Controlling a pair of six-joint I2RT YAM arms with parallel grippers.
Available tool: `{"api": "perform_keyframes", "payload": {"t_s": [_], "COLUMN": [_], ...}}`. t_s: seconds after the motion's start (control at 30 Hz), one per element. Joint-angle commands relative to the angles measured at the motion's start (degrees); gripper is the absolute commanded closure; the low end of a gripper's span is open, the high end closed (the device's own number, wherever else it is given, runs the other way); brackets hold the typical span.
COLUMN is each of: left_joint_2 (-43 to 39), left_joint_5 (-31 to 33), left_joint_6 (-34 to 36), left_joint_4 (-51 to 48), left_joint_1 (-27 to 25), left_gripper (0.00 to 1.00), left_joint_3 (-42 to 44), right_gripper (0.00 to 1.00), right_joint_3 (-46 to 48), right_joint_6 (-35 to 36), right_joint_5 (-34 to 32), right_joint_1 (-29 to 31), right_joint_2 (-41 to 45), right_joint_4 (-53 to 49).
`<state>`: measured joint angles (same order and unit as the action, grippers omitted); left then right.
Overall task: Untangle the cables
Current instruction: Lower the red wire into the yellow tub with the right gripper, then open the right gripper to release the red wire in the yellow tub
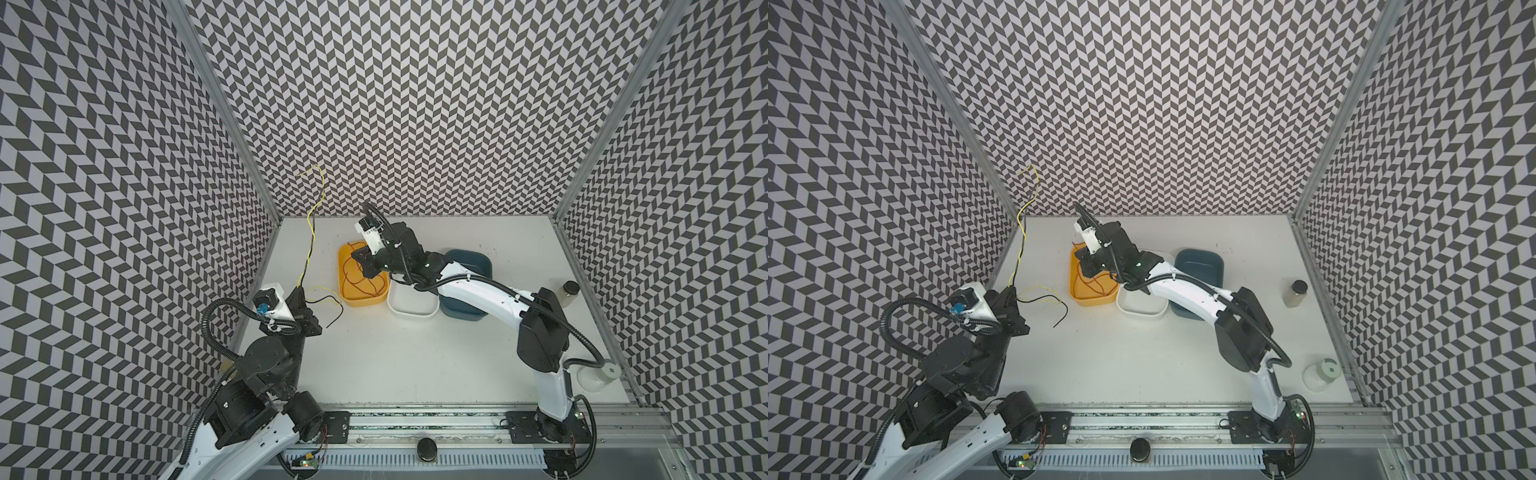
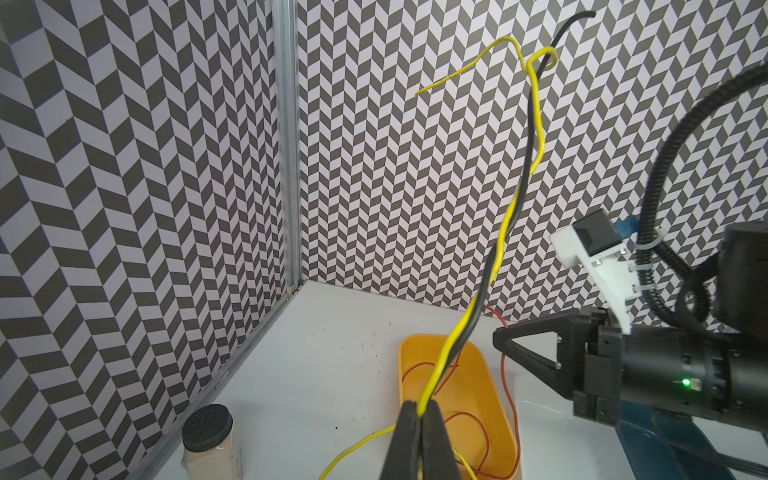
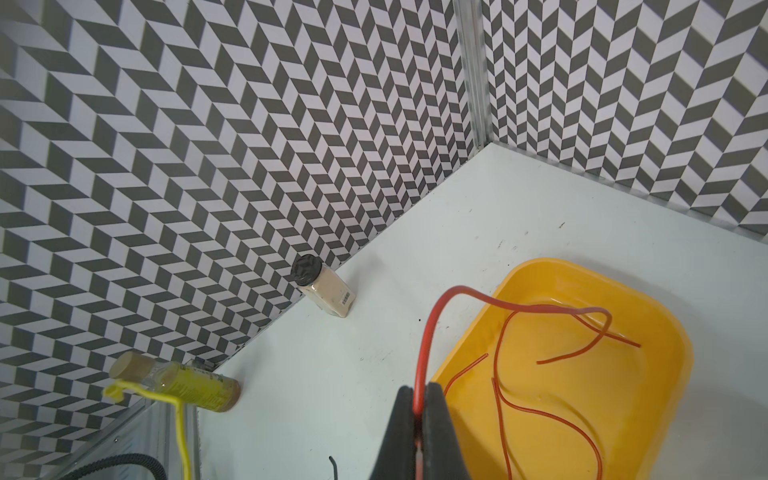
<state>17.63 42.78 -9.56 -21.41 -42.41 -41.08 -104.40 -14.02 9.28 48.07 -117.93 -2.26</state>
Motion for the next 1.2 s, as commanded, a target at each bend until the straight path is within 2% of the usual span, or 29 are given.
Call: {"api": "perform_keyframes", "payload": {"t_s": [0.0,0.27,0.4,0.63,0.83,1.17], "left_joint_2": [-0.6,-0.4,-0.4,-0.3,-0.4,-0.4], "left_joint_5": [-0.2,-0.8,-1.1,-1.3,-1.4,-1.7], "left_joint_6": [-1.1,-1.1,-1.1,-1.1,-1.0,-0.9], "left_joint_4": [1.2,1.3,1.4,1.4,1.5,1.5], "left_joint_1": [0.3,0.4,0.3,0.3,0.3,0.4], "left_gripper": [1.00,1.00,1.00,1.00,1.00,1.00], "left_joint_3": [0.2,0.2,0.2,0.3,0.2,0.3], "right_gripper": [1.00,1.00,1.00,1.00,1.00,1.00], "right_joint_3": [-1.7,-6.6,-8.5,-16.5,-18.6,-25.7], "right_joint_6": [-2.8,-6.2,-6.7,-5.7,-6.8,-6.4], "right_joint_5": [-1.4,-2.8,-1.3,-0.9,0.1,-2.5], "right_joint_1": [-0.3,-1.4,-1.8,-2.3,-1.9,-2.1], "right_joint_2": [-3.2,-10.3,-13.2,-19.5,-22.9,-28.9], "right_joint_4": [-1.4,-6.8,-7.7,-13.0,-14.0,-19.2]}}
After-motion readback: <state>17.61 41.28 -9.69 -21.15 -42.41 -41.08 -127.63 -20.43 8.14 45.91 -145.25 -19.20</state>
